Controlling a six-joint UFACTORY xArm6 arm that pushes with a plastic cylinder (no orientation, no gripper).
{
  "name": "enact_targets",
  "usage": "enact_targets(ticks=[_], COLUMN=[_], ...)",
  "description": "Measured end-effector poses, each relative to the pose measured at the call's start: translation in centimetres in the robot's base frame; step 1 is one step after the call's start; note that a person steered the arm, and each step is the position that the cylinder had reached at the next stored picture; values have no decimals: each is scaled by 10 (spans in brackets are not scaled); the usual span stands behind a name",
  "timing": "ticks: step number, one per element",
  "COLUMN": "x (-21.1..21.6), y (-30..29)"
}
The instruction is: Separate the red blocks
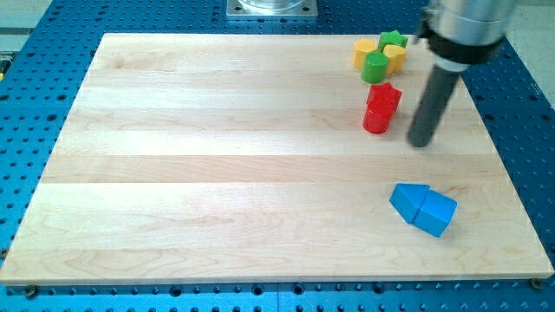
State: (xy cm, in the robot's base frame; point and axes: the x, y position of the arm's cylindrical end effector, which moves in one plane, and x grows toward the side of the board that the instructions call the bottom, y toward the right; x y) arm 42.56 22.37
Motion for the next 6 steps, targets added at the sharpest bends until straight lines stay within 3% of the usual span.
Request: enact_targets(ticks=[2,3,4,5,6], x=[-19,-62,-75,-62,6], y=[-46,17,-28,-87,-166])
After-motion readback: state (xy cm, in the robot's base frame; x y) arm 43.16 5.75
